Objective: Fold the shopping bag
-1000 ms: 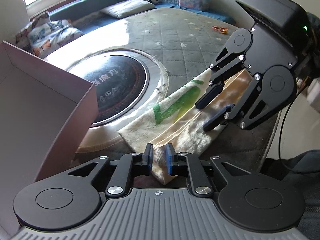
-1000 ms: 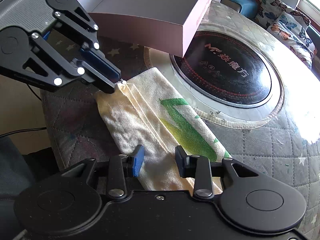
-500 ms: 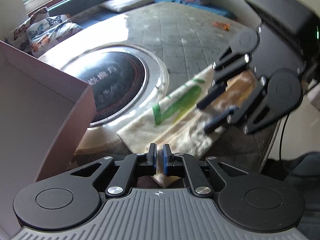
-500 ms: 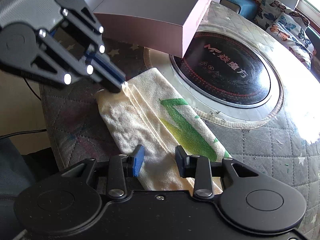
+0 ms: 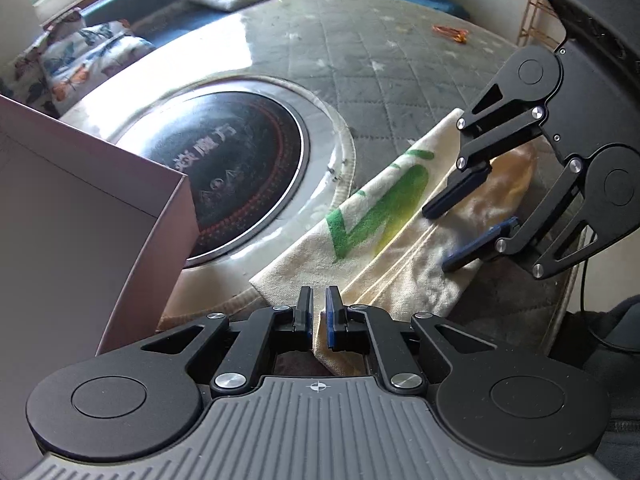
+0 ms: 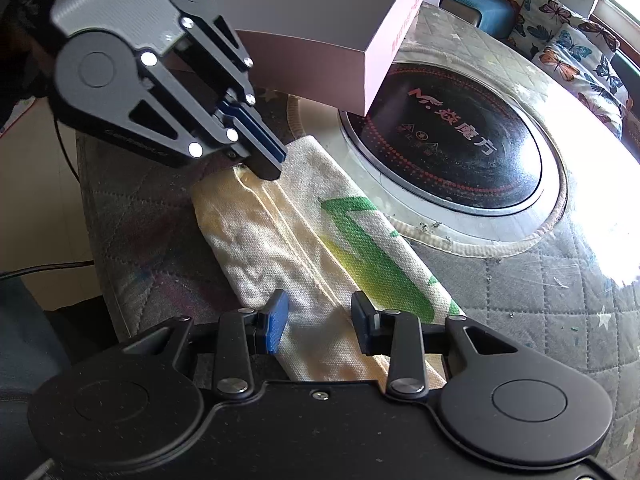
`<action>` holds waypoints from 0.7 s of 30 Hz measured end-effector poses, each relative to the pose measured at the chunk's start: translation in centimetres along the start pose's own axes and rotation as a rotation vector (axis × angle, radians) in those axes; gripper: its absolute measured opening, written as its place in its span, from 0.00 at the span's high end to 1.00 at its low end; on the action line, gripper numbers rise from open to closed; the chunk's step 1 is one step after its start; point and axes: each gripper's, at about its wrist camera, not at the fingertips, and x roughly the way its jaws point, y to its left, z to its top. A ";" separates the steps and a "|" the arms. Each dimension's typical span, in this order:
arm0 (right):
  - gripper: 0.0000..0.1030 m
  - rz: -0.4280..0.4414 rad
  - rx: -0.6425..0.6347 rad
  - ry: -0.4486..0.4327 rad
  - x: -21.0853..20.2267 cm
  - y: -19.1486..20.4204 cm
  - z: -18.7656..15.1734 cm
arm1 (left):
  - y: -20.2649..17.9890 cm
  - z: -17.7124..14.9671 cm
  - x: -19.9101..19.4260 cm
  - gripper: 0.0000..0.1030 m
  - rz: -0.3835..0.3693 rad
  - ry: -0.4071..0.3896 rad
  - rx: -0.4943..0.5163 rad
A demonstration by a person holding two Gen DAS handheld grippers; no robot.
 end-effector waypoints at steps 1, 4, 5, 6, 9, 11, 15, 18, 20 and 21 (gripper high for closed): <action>0.63 0.001 0.001 0.000 0.0 0.0 0.0 | 0.1 0.1 0.3 0.93 -0.001 0.011 0.008; 0.63 0.001 0.002 -0.001 0.0 0.0 0.0 | -0.1 0.1 1.2 0.95 0.008 0.023 0.032; 0.63 0.001 0.002 -0.001 0.0 0.0 0.0 | -0.2 0.0 1.4 0.95 0.013 0.021 0.041; 0.63 0.001 0.002 -0.002 0.0 0.0 0.0 | -0.3 0.0 1.5 0.96 0.018 0.018 0.049; 0.63 0.001 0.004 -0.003 0.0 0.0 0.0 | -0.2 0.0 1.2 0.95 0.025 0.009 0.046; 0.63 0.002 0.004 -0.003 0.0 0.0 0.0 | -0.3 -0.1 0.1 0.95 0.060 -0.033 0.053; 0.63 0.003 0.004 -0.003 0.0 0.0 0.0 | -1.3 0.1 -3.0 0.95 0.032 -0.149 0.060; 0.63 0.007 0.005 -0.002 0.0 -0.1 0.0 | -3.6 -0.2 -4.0 0.92 -0.013 -0.181 0.151; 0.63 0.014 0.005 0.002 0.0 -0.2 0.1 | -5.5 -0.6 -4.2 0.90 -0.050 -0.178 0.228; 0.63 0.017 0.004 0.004 0.1 -0.3 0.1 | -6.5 -1.0 -3.7 0.89 -0.063 -0.167 0.269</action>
